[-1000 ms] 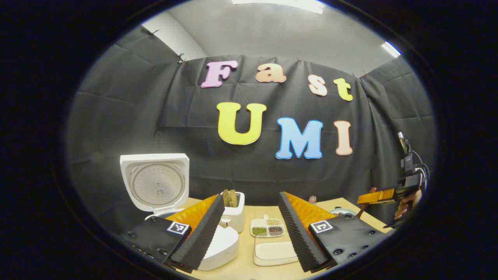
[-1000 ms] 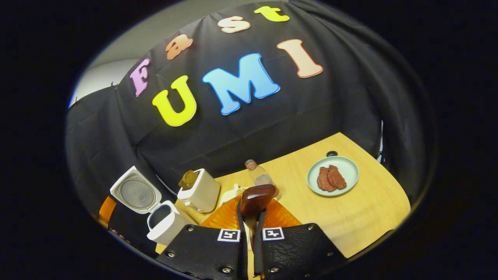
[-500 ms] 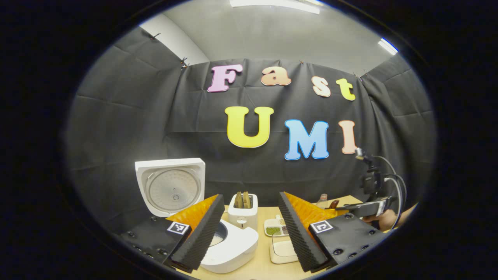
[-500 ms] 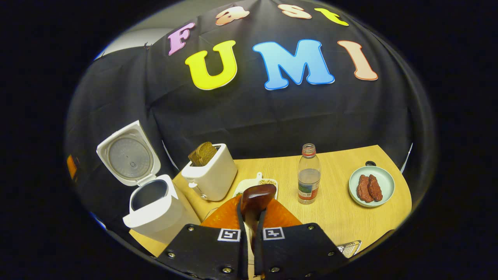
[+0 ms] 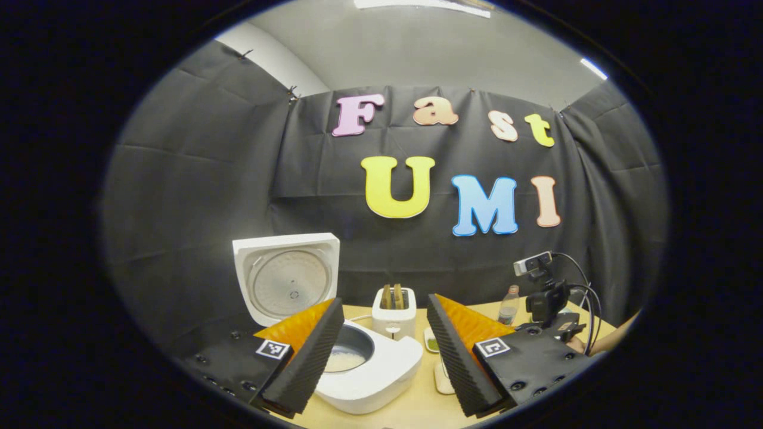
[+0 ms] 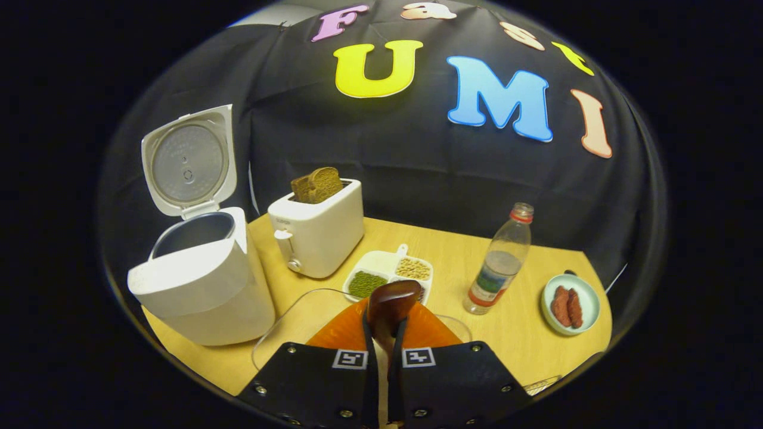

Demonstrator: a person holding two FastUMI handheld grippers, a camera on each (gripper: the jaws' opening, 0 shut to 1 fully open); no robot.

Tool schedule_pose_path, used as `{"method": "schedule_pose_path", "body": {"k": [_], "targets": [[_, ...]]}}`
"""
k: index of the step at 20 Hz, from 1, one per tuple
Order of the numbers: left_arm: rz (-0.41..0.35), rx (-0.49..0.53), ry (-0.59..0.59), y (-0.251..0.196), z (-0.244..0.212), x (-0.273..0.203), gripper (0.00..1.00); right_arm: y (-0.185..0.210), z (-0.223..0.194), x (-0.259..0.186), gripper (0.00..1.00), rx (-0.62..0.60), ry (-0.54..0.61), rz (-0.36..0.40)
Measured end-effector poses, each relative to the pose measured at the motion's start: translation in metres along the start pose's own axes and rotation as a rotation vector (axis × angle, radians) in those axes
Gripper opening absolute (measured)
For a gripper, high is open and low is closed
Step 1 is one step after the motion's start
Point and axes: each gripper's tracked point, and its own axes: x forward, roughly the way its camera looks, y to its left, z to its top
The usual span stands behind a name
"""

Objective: Close the left gripper, press the button to open the rice cooker; take a wooden spoon from the chopstick holder with the right hand, scoop a spoonful of rice and pour it into the rice cooker, then put the wooden spoon back into the chopstick holder.

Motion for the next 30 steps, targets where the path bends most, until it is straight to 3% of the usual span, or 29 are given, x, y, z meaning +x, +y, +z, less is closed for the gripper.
{"method": "schedule_pose_path", "body": {"k": [3, 9, 12, 16, 22, 25, 30], "targets": [[0.007, 0.003, 0.003, 0.006, -0.003, 0.002, 0.97, 0.004, -0.001, 0.0, 0.07, 0.186, 0.014, 0.033], [0.034, -0.014, -0.001, 0.012, -0.003, 0.003, 0.97, -0.036, -0.009, -0.007, 0.07, 0.759, 0.03, 0.068], [0.025, -0.012, -0.007, 0.01, -0.002, 0.0, 0.96, -0.059, -0.001, -0.021, 0.07, 0.918, -0.012, 0.087], [0.006, -0.019, -0.005, 0.006, -0.002, 0.002, 0.97, -0.078, 0.028, -0.045, 0.06, 1.008, -0.092, 0.135], [-0.027, -0.014, -0.003, 0.005, -0.005, 0.003, 0.96, -0.075, 0.081, -0.074, 0.06, 1.16, -0.185, 0.27], [-0.016, -0.005, -0.006, 0.013, -0.004, 0.001, 0.97, -0.056, 0.106, -0.08, 0.06, 1.21, -0.202, 0.346], [-0.017, -0.011, -0.009, 0.024, -0.008, -0.007, 0.96, -0.009, 0.148, -0.078, 0.06, 1.172, -0.202, 0.455]]}}
